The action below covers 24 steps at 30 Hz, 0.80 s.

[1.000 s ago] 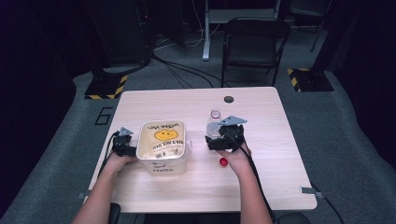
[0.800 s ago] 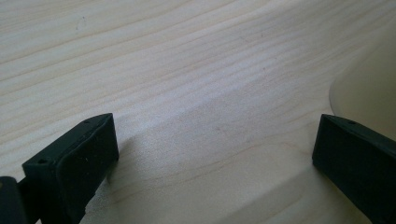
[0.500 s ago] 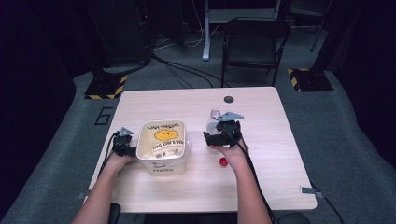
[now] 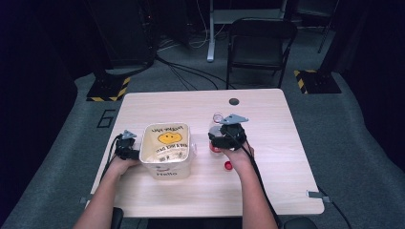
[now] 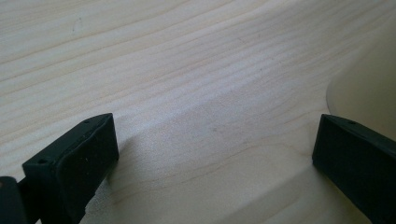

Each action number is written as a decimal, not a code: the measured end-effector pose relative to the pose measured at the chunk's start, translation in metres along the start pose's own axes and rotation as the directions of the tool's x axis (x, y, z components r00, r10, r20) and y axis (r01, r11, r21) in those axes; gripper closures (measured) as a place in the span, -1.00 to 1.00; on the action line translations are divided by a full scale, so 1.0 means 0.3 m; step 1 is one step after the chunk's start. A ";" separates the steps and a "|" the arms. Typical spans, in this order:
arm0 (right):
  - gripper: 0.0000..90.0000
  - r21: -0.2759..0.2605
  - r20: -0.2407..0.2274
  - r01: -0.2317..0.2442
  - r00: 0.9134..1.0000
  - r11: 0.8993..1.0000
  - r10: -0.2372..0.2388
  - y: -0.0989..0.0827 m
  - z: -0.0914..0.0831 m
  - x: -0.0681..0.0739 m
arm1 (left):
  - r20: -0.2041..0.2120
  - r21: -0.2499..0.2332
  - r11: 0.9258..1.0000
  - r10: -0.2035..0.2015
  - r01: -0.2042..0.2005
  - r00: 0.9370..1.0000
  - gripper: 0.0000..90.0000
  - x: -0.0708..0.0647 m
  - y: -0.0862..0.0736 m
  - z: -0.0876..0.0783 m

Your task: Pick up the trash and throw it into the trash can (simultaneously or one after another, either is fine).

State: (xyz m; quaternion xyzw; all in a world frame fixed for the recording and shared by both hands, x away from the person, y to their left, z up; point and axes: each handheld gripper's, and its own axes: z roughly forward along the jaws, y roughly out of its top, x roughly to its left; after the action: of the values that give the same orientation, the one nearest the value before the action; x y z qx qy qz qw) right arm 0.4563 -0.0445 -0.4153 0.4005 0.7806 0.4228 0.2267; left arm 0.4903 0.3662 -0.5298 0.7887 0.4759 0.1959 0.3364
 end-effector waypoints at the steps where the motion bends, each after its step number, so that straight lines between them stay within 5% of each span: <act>1: -0.38 0.001 0.000 0.000 1.000 1.000 0.000 0.000 -0.001 0.001 | 0.000 0.000 1.000 0.000 0.000 1.000 -1.00 0.000 0.000 0.000; 24: -0.37 0.013 -0.003 -0.006 1.000 1.000 0.006 0.059 -0.067 0.014 | 0.002 0.001 1.000 0.002 -0.002 1.000 -1.00 -0.001 0.001 0.002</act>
State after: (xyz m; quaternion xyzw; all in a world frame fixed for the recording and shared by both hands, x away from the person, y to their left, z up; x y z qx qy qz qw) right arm 0.4476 -0.0449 -0.3898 0.4036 0.7825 0.4192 0.2216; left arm 0.4906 0.3656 -0.5299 0.7895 0.4749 0.1950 0.3362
